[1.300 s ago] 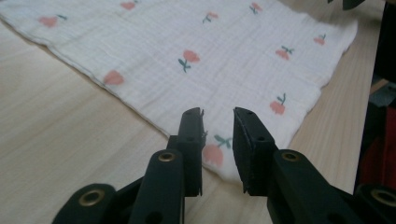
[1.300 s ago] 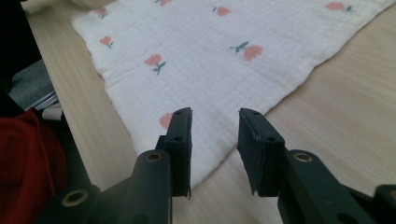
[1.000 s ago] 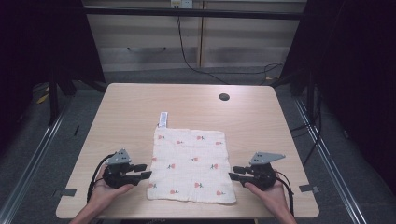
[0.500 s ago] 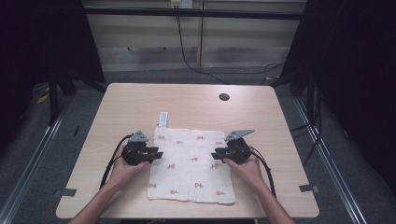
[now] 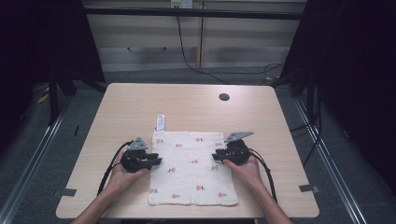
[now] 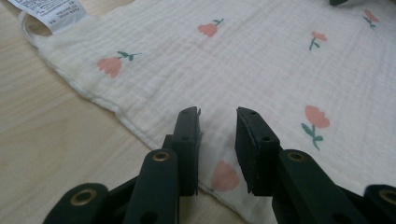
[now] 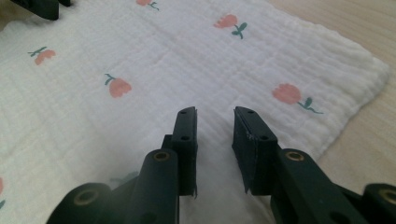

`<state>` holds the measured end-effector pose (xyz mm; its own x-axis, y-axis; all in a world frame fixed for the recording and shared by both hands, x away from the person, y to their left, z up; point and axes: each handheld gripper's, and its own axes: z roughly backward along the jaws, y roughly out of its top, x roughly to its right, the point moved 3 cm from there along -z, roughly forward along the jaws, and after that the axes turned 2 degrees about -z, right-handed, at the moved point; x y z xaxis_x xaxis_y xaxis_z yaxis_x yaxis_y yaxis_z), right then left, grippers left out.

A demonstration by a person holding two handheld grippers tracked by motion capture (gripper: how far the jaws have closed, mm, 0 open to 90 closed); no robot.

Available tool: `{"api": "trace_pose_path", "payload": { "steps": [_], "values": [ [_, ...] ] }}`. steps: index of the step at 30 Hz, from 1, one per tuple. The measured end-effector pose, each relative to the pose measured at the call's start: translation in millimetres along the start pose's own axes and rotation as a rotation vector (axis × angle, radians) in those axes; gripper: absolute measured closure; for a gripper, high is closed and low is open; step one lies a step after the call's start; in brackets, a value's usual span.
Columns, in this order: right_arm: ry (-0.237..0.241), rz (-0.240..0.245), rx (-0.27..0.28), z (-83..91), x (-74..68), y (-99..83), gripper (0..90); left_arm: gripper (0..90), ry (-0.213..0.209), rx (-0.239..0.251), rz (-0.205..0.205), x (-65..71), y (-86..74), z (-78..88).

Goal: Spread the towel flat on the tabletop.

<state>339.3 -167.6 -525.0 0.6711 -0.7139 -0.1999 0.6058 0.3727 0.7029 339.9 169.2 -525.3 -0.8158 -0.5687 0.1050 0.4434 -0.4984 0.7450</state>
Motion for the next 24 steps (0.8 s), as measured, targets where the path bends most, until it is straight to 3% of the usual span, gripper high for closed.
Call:
{"api": "trace_pose_path", "payload": {
  "steps": [6, 9, 15, 23, 24],
  "values": [
    [0.003, 0.029, -0.028, 4.8, -5.8, -3.5, 70.7, 69.7, -0.02, 0.001, 0.002, 6.1, -5.7, 5.9],
    [0.016, 0.022, -0.016, 7.0, -8.1, -7.3, 71.8, 69.6, -0.01, -0.004, -0.009, 8.6, -5.6, 6.0],
    [0.02, 0.031, -0.029, 14.4, -11.5, -14.1, 72.4, 69.6, -0.039, 0.015, 0.025, 11.0, -11.0, 9.6],
    [0.026, 0.022, -0.026, 14.2, -8.0, -11.1, 70.2, 69.7, -0.035, 0.017, 0.014, 11.8, -11.0, 9.5],
    [0.072, -0.013, 0.006, 16.7, -2.6, -6.2, 71.2, 69.7, -0.037, 0.014, 0.009, 11.7, -10.9, 9.6]
  ]
}}
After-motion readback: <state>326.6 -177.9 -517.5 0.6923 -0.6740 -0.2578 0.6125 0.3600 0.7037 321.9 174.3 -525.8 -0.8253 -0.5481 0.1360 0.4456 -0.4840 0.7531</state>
